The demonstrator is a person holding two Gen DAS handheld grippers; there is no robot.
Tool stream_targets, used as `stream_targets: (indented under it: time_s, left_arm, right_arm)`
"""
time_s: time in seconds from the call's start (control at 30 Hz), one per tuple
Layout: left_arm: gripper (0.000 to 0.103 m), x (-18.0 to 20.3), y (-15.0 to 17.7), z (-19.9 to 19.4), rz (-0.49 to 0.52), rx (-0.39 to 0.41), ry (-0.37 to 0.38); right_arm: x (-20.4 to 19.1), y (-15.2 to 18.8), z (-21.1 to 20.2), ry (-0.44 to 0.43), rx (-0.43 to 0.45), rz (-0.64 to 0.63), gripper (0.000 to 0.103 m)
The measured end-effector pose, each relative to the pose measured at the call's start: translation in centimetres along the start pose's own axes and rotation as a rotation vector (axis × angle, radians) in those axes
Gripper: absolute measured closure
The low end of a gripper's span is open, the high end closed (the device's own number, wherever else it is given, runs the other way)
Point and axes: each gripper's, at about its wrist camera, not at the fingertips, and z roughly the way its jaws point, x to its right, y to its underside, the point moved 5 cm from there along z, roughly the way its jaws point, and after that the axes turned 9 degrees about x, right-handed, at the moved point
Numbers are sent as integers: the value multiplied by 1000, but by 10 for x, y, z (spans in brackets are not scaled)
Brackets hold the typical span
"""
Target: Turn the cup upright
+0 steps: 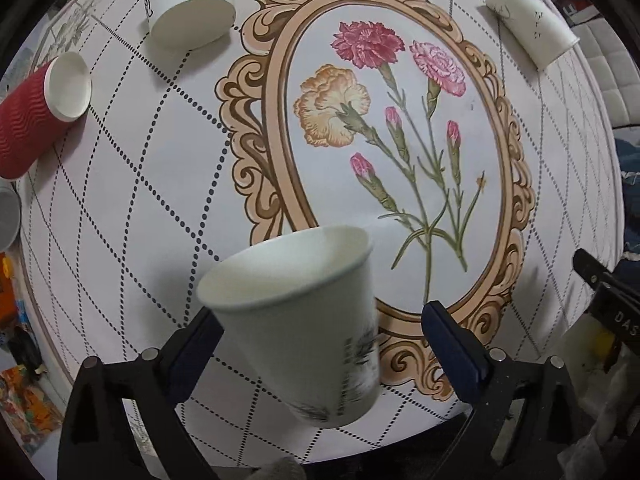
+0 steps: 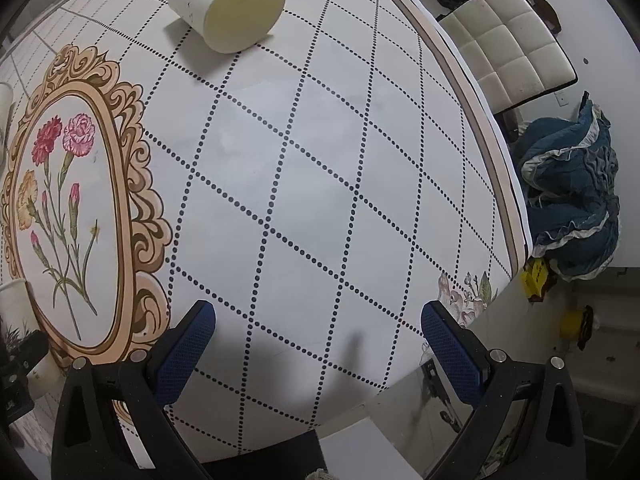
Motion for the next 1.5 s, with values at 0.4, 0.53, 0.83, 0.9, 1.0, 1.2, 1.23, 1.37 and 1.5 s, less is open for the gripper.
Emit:
stream_targets:
  time_s: [0.4,0.53,0.83,0.9,1.0,1.2,1.23,1.37,1.5]
  left_arm:
    - [3,-23,8,-30,-94,43,48]
    - [3,-45,11,-70,-141,130,52]
    - [3,-131,50,-126,-238,287,-175]
    - [3,-147,58,-117,-260,276,-216]
    - [3,-164,73,-104,-299,264,-247]
    - [3,-189,95,-83,-352,253,-293]
    - [3,-192,97,-80,-361,249,-294]
    - [3,-205,109,-70,-382,242,-307]
    - [3,-214,118,-62,-396,234,-307]
  right_arm:
    - [-13,-2,-3,-15,11,-34,0]
    - [-17,-2,-9,-31,20,-41,0]
    - [-62,5,-50,-139,60,-100,0]
    - [-83,8,-63,-177,71,-135,0]
    - [-114,17,-75,-235,68,-181,1]
    - [-174,30,-92,-270,92,-292,6]
    - [-179,30,-91,-273,93,-301,7]
    - [-205,38,-91,-283,79,-332,12]
    - [-219,43,-88,-294,72,-341,15]
